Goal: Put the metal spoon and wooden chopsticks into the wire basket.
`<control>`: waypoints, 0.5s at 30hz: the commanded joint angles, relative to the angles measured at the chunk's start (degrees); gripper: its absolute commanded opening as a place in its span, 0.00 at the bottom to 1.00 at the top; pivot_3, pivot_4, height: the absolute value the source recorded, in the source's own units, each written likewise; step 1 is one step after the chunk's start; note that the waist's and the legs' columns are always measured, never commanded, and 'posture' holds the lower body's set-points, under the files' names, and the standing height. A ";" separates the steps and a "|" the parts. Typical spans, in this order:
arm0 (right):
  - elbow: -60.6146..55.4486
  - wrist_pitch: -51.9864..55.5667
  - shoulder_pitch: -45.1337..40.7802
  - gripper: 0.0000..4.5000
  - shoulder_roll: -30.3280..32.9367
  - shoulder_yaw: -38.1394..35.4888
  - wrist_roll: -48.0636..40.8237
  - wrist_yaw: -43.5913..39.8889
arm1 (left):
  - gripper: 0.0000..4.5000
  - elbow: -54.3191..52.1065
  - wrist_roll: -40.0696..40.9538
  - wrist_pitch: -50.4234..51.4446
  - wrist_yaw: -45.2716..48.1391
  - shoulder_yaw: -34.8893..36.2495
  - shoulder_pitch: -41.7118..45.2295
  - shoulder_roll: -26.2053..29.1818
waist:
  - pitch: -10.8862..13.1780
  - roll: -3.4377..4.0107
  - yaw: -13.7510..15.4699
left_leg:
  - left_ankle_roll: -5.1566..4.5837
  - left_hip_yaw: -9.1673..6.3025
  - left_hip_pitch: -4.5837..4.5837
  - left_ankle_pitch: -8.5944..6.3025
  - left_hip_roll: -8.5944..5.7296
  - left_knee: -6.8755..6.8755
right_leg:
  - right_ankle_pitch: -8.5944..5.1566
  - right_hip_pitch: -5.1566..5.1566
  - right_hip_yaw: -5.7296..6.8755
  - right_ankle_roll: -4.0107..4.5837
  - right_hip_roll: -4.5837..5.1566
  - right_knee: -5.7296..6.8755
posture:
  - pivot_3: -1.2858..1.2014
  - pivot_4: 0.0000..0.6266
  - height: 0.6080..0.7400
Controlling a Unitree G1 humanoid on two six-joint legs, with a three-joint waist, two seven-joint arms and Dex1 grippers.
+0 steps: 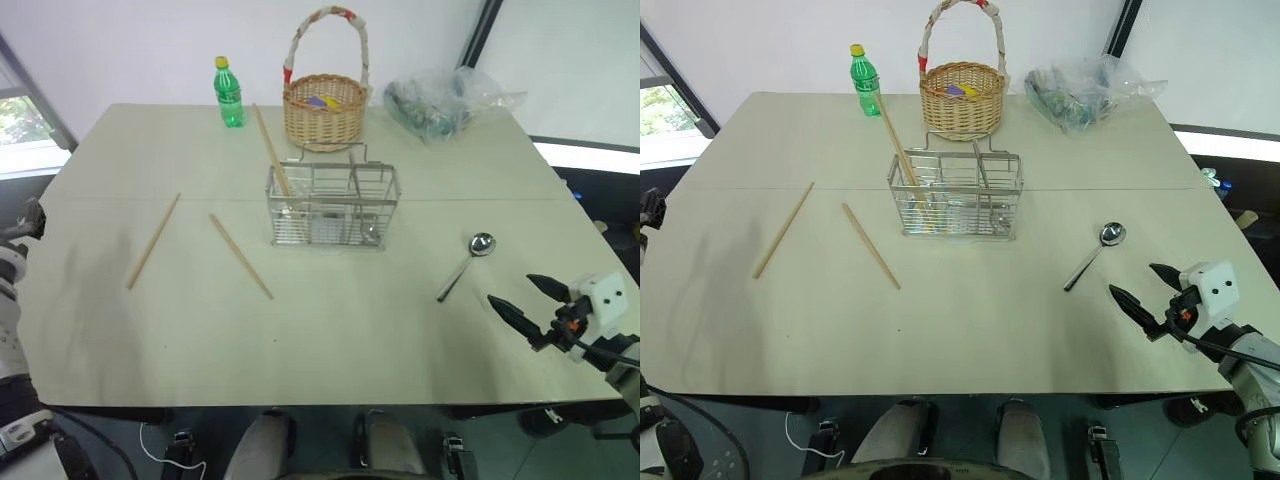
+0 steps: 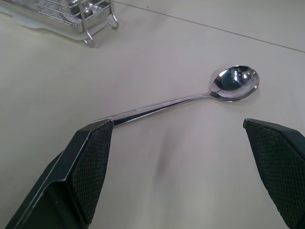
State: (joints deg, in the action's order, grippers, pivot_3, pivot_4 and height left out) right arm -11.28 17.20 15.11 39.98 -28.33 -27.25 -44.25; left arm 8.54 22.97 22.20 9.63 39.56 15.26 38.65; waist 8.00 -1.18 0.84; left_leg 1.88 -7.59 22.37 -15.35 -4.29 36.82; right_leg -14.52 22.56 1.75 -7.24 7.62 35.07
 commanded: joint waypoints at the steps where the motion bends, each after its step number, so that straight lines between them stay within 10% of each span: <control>1: -1.24 -0.40 -0.84 1.00 0.03 -0.69 -0.49 0.02 | 0.99 -1.75 -0.40 -0.41 -0.20 0.49 0.58 1.59 | -0.01 -0.01 0.00 | 0.00 0.00 0.00 0.00 0.00 0.00 | 0.00 0.00 0.00 0.00 0.00 0.00 | 0.52 0.24 0.50; 15: -0.78 -0.52 -1.80 1.00 0.15 -0.52 -0.16 -0.02 | 0.99 -1.70 0.09 0.00 0.08 0.20 1.29 1.71 | -0.01 -0.02 0.02 | 0.00 0.00 0.00 0.00 0.00 0.00 | 0.00 0.00 0.00 0.00 0.00 0.00 | 0.52 0.24 0.50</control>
State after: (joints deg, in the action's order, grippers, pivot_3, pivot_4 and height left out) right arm -11.27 17.19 13.93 39.98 -28.28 -27.22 -44.28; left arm 8.53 23.04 22.24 9.63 39.17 15.53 38.68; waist 7.99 -1.20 0.86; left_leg 1.87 -7.60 22.37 -15.35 -4.29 36.82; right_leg -14.51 22.56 1.75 -7.24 7.62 35.07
